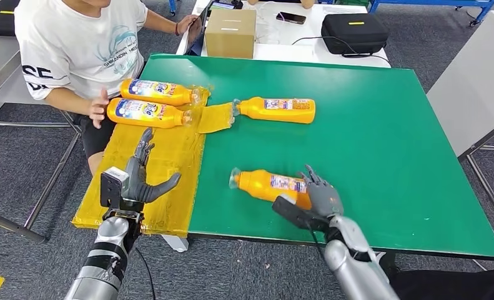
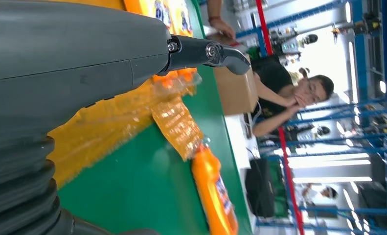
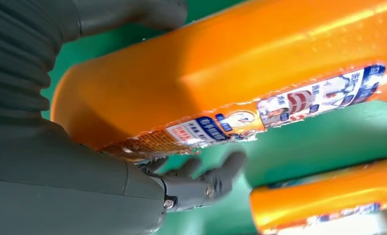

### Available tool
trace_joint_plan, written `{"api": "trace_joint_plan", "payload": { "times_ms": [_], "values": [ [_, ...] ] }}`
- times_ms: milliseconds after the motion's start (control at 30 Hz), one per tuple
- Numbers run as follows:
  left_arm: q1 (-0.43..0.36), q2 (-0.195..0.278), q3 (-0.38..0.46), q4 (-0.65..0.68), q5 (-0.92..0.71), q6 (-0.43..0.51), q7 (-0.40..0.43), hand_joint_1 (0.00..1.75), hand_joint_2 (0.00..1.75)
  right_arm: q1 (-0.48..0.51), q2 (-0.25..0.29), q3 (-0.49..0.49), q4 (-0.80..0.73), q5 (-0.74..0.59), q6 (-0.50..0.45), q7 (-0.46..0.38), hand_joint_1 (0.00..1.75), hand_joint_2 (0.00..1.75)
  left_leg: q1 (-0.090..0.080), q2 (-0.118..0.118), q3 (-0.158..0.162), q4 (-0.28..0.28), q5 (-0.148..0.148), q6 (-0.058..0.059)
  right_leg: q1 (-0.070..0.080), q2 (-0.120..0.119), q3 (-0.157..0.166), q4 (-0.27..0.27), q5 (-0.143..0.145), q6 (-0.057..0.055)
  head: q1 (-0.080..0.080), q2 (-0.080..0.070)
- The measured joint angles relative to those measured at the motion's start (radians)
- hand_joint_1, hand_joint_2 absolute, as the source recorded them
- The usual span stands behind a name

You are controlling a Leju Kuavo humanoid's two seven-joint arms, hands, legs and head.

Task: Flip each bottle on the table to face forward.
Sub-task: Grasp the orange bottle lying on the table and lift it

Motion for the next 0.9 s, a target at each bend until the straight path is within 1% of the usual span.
{"api": "trace_joint_plan", "payload": {
  "times_ms": [133, 233, 300, 400, 467, 567, 700, 767, 833, 900],
  "values": [
    [-0.037, 0.0, 0.003, 0.047, 0.033, -0.082, -0.003, 0.0, 1.75, -0.121, -0.059, 0.033, 0.097, -0.167, 0.209, -0.073, 1.75, 1.75, 0.0, 0.003, 0.004, 0.0, 0.001, 0.0, 0.0, 0.002, 0.001, -0.001, 0.003, -0.001, 0.0, 0.0],
    [-0.073, 0.0, -0.004, 0.089, 0.052, -0.12, -0.004, 0.0, 1.75, -0.201, -0.118, 0.062, 0.173, -0.291, 0.363, -0.12, 1.75, 1.75, 0.0, 0.002, 0.006, 0.0, 0.002, 0.002, 0.0, 0.001, 0.0, -0.001, 0.004, -0.001, 0.0, 0.0],
    [-0.096, 0.0, -0.011, 0.117, 0.063, -0.133, -0.004, 0.0, 1.75, -0.235, -0.157, 0.086, 0.206, -0.357, 0.431, -0.139, 1.75, 1.75, 0.0, 0.0, 0.006, 0.0, 0.004, 0.003, 0.0, 0.001, 0.004, -0.001, 0.004, 0.0, 0.0, 0.0],
    [-0.122, 0.0, -0.022, 0.151, 0.076, -0.142, -0.004, 0.0, 1.75, -0.259, -0.2, 0.116, 0.225, -0.422, 0.471, -0.146, 1.75, 1.75, 0.0, 0.0, 0.006, 0.0, 0.004, 0.004, 0.0, 0.0, 0.008, 0.0, 0.005, 0.0, 0.0, 0.0],
    [-0.134, 0.0, -0.031, 0.165, 0.081, -0.141, -0.004, 0.0, 1.75, -0.263, -0.22, 0.134, 0.228, -0.47, 0.471, -0.137, 1.75, 1.75, 0.0, 0.0, 0.006, 0.0, 0.004, 0.004, 0.0, 0.0, 0.007, 0.0, 0.005, 0.0, 0.0, 0.0],
    [-0.145, 0.0, -0.041, 0.182, 0.088, -0.133, -0.004, 0.0, 1.75, -0.255, -0.244, 0.16, 0.222, -0.54, 0.441, -0.118, 1.75, 1.75, 0.0, 0.0, 0.006, 0.0, 0.004, 0.003, 0.0, 0.0, 0.008, -0.001, 0.005, 0.0, 0.0, 0.0],
    [-0.154, 0.0, -0.053, 0.195, 0.093, -0.131, -0.004, 0.0, 1.75, -0.246, -0.263, 0.187, 0.212, -0.567, 0.417, -0.108, 1.75, 1.75, 0.0, 0.0, 0.006, 0.0, 0.004, 0.003, 0.0, 0.0, 0.008, -0.003, 0.005, 0.0, 0.0, 0.0],
    [-0.157, 0.0, -0.055, 0.2, 0.093, -0.124, -0.004, 0.0, 1.75, -0.237, -0.267, 0.195, 0.205, -0.57, 0.383, -0.107, 1.75, 1.75, 0.0, -0.001, 0.006, 0.0, 0.004, 0.004, 0.0, 0.0, 0.009, -0.003, 0.005, 0.0, 0.0, 0.0],
    [-0.157, 0.0, -0.056, 0.202, 0.093, -0.1, -0.004, 0.0, 1.75, -0.211, -0.257, 0.197, 0.184, -0.56, 0.275, -0.103, 1.75, 1.75, 0.0, -0.001, 0.006, 0.0, 0.004, 0.004, 0.0, 0.0, 0.01, -0.003, 0.005, 0.0, 0.0, 0.0],
    [-0.155, 0.0, -0.056, 0.203, 0.086, -0.065, -0.004, 0.0, 1.75, -0.166, -0.22, 0.193, 0.147, -0.521, 0.113, -0.098, 1.75, 1.75, 0.001, 0.0, 0.006, 0.0, 0.004, 0.003, 0.001, 0.0, 0.01, -0.003, 0.005, 0.0, 0.0, 0.0]
  ]
}}
